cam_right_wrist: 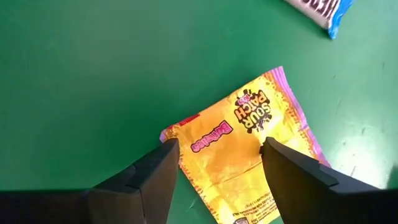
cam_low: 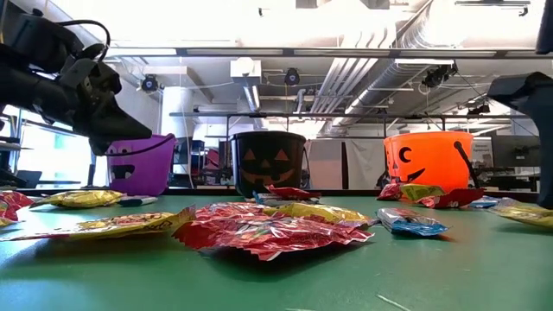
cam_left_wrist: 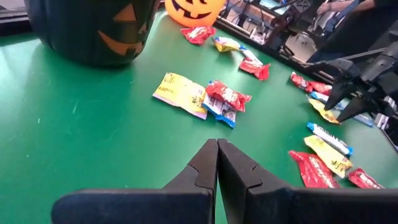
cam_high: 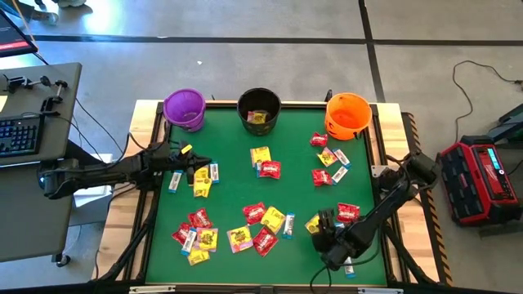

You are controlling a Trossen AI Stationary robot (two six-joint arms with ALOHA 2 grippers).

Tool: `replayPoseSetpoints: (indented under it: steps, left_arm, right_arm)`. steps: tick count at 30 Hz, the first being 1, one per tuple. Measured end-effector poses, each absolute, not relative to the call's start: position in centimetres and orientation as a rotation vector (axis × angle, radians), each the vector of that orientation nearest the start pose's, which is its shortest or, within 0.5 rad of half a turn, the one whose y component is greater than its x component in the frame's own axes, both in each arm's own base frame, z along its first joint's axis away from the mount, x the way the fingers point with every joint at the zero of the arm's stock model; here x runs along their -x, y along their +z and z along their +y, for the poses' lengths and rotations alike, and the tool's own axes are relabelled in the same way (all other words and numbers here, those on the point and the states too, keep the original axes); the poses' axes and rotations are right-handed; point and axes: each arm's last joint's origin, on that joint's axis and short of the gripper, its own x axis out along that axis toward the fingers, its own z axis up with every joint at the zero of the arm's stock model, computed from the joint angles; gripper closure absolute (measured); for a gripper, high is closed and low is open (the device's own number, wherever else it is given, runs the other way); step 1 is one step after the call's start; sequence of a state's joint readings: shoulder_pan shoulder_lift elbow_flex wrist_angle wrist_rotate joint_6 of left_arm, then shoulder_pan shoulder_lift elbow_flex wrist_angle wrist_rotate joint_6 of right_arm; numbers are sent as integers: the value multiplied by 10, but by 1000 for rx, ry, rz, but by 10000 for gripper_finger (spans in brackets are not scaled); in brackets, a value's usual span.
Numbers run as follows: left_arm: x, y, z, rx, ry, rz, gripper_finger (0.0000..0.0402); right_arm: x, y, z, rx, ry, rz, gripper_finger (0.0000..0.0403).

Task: Sort candy by brand, put in halloween buckets
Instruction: Put the yellow candy pack into the black bucket

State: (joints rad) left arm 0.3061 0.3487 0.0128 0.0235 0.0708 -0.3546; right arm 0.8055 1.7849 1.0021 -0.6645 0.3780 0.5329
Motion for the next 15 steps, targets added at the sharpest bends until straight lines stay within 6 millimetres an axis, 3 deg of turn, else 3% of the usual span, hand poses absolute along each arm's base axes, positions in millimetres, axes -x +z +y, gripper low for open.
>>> replayPoseSetpoints:
  steps: [8, 15]
  left_arm:
    - [-111, 137, 33, 377, 291, 293, 399]
    - [-111, 137, 33, 378, 291, 294, 399]
  right_arm:
    - [-233, 137, 203, 288, 13, 1212, 192]
    - [-246, 137, 189, 182, -26, 1235, 255]
